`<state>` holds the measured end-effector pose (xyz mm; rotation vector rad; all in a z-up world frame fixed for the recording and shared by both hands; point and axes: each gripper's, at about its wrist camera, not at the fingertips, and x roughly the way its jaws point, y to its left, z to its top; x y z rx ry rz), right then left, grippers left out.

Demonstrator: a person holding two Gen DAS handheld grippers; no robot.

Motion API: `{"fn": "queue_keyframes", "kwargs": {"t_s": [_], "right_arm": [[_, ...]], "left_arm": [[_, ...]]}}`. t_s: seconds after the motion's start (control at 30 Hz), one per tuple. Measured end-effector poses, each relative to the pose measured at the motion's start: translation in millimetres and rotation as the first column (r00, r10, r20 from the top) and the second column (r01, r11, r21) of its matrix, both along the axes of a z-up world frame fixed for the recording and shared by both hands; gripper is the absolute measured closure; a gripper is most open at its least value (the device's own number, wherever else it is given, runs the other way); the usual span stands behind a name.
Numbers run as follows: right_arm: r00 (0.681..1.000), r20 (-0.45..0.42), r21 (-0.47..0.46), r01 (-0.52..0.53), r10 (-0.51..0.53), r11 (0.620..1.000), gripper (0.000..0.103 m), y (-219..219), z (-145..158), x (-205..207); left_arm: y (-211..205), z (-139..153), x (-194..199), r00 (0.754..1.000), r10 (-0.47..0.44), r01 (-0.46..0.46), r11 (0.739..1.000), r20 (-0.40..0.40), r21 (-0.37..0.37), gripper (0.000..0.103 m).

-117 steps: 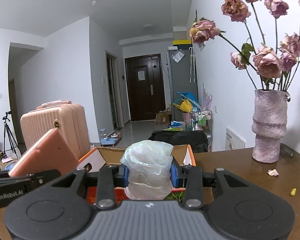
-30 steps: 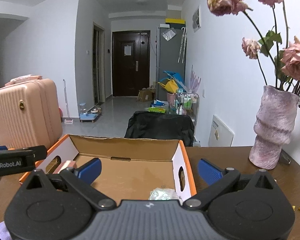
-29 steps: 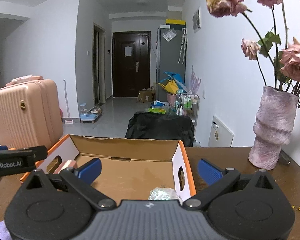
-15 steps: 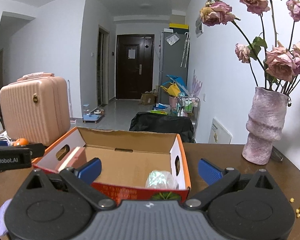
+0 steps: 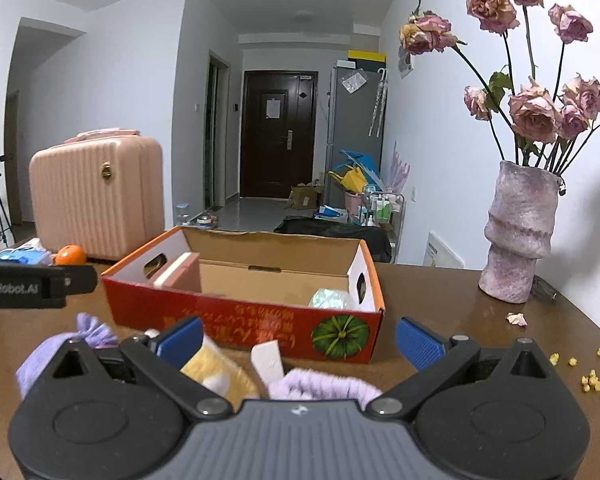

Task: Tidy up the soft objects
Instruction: 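Move the right gripper back and grasp the light blue plush toy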

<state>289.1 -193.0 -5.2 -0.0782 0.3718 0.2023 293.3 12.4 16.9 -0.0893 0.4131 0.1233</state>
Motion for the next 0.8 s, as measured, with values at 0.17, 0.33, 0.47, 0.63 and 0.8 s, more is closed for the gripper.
{"fn": "queue_keyframes", "kwargs": {"t_s": [0.17, 0.33, 0.47, 0.63, 0.8], "right_arm": [[1.0, 0.001, 0.0, -0.017, 0.017, 1.0, 0.0, 0, -5, -26], [0.999, -0.011, 0.003, -0.037, 0.037, 0.999, 0.0, 1, -11, -48], [0.998, -0.033, 0.006, -0.05, 0.05, 0.999, 0.0, 1, -18, -62], [0.997, -0.055, 0.007, -0.058, 0.058, 0.998, 0.0, 1, -25, -73], [0.994, -0.081, -0.008, -0.072, 0.071, 0.997, 0.0, 7, -32, -74]], "left_arm": [[-2, -2, -19, 1.0, -0.007, 0.007, 1.0, -0.011, 0.005, 0.0], [-4, -8, -41, 1.0, -0.008, 0.008, 1.0, -0.026, 0.017, 0.0], [-2, -13, -58, 0.999, -0.011, 0.012, 1.0, -0.04, 0.015, 0.0], [-1, -23, -77, 0.998, -0.027, 0.028, 0.999, -0.06, 0.018, 0.0], [3, -28, -90, 0.997, -0.039, 0.04, 0.999, -0.074, 0.008, 0.0]]}}
